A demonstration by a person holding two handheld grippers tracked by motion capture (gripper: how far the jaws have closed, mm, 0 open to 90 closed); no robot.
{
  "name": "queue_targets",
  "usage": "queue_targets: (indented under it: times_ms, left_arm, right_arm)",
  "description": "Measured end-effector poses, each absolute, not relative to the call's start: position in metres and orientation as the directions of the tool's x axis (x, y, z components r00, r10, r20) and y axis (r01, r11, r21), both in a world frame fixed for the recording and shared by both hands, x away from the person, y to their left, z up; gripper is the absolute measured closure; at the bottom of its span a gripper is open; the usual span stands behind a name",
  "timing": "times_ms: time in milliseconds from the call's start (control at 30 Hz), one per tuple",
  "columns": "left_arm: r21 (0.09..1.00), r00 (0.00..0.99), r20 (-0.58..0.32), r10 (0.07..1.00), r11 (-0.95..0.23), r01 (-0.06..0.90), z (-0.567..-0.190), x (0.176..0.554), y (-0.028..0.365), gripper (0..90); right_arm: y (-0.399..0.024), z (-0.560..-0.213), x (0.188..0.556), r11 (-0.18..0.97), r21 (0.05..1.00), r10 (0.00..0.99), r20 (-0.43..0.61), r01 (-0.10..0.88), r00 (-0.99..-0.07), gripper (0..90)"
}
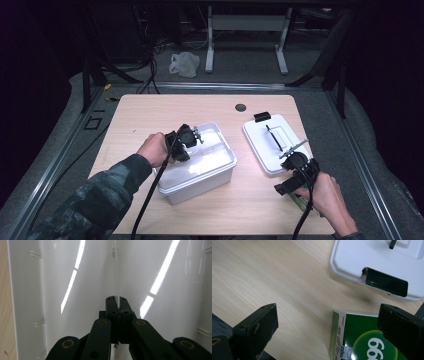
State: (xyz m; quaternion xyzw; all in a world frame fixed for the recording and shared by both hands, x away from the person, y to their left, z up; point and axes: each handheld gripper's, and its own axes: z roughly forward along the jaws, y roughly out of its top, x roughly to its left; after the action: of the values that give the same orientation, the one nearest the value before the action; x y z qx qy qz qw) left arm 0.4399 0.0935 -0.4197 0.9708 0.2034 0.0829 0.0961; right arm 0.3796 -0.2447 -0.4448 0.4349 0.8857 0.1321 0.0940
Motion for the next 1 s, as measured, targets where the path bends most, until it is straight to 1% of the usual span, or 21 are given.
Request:
queue_targets:
  times_ms: [33,67,133,233,267,367,400,500,800,1000]
  left_arm:
    - [0.216,0.908,0.12,0.401,-0.903,0.37,-0.419,0.438,0.091,89.3]
    - [0.212,0.925,0.127,0.359,-0.921,0.328,-0.419,0.433,0.086,89.3]
    - [0.211,0.932,0.121,0.342,-0.926,0.312,-0.419,0.431,0.083,89.3]
    - [0.208,0.96,0.12,0.251,-0.952,0.223,-0.419,0.421,0.071,89.3]
    - [0.208,0.96,0.12,0.251,-0.952,0.223,-0.419,0.421,0.071,89.3]
    - [0.208,0.975,0.131,0.177,-0.967,0.147,-0.419,0.41,0.058,89.2]
    - [0.208,0.975,0.131,0.177,-0.967,0.147,-0.419,0.41,0.058,89.2]
    - [0.21,0.983,0.139,0.119,-0.974,0.088,-0.42,0.401,0.045,89.2]
    - [0.221,0.986,0.155,0.067,-0.975,0.032,-0.42,0.386,0.021,89.1]
    - [0.246,0.987,0.147,0.071,-0.969,0.033,-0.421,0.384,0.012,89.0]
  right_arm:
    - [-0.245,-0.445,0.38,0.587,0.316,0.795,-0.052,0.746,-0.604,3.1]
    - [-0.246,-0.445,0.38,0.582,0.317,0.799,-0.05,0.749,-0.6,3.1]
    - [-0.246,-0.445,0.38,0.581,0.32,0.799,-0.049,0.749,-0.599,3.1]
    - [-0.249,-0.444,0.38,0.571,0.32,0.807,-0.05,0.756,-0.588,3.1]
    - [-0.25,-0.444,0.38,0.57,0.322,0.808,-0.052,0.756,-0.587,3.1]
    - [-0.252,-0.443,0.38,0.563,0.324,0.812,-0.049,0.76,-0.581,3.1]
    - [-0.252,-0.443,0.38,0.561,0.323,0.814,-0.049,0.762,-0.579,3.1]
    - [-0.254,-0.443,0.38,0.561,0.326,0.814,-0.053,0.761,-0.578,3.1]
    - [-0.257,-0.443,0.38,0.554,0.325,0.821,-0.056,0.767,-0.569,3.3]
    - [-0.256,-0.443,0.379,0.554,0.324,0.821,-0.056,0.767,-0.569,3.3]
